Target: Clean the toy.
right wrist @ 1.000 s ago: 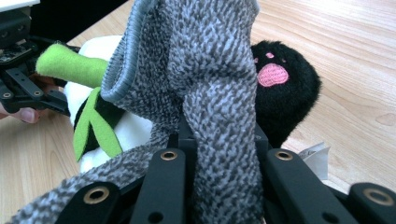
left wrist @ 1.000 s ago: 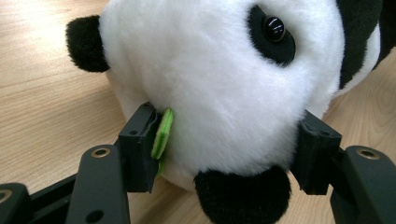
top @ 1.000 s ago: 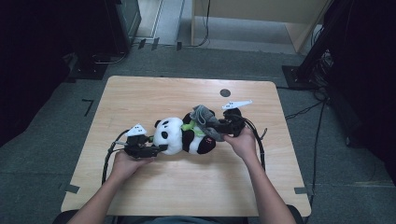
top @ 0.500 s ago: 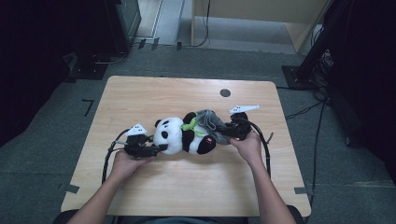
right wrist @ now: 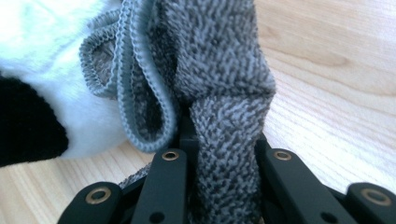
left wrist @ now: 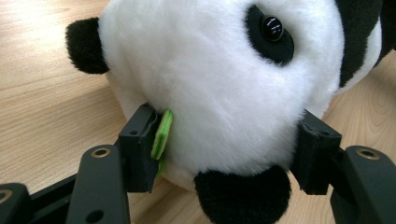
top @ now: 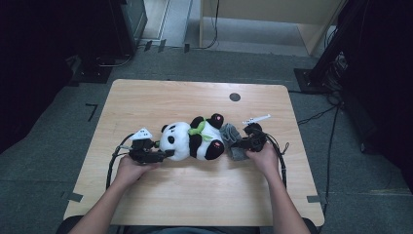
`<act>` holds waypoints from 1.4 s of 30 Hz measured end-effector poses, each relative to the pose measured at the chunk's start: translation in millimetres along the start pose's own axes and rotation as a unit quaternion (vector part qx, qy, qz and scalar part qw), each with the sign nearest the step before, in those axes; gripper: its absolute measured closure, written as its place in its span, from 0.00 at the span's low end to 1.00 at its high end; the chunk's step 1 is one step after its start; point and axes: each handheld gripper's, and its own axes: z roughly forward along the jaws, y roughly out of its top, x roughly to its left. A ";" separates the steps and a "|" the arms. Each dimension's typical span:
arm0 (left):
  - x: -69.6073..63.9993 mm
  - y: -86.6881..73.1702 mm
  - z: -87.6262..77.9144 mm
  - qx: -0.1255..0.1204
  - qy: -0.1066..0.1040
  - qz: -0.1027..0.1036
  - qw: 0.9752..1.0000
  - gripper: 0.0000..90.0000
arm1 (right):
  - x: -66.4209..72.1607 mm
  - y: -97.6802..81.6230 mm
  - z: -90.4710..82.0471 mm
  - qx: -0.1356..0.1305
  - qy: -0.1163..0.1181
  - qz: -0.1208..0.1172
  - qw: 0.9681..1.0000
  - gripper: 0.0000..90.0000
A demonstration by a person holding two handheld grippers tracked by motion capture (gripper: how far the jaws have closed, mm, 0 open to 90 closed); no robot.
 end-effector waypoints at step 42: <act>-1.7 -1.7 0.7 -0.002 0.004 -0.012 1.000 0.40 | 45.9 34.3 -6.9 -0.127 0.046 -0.087 0.987 0.85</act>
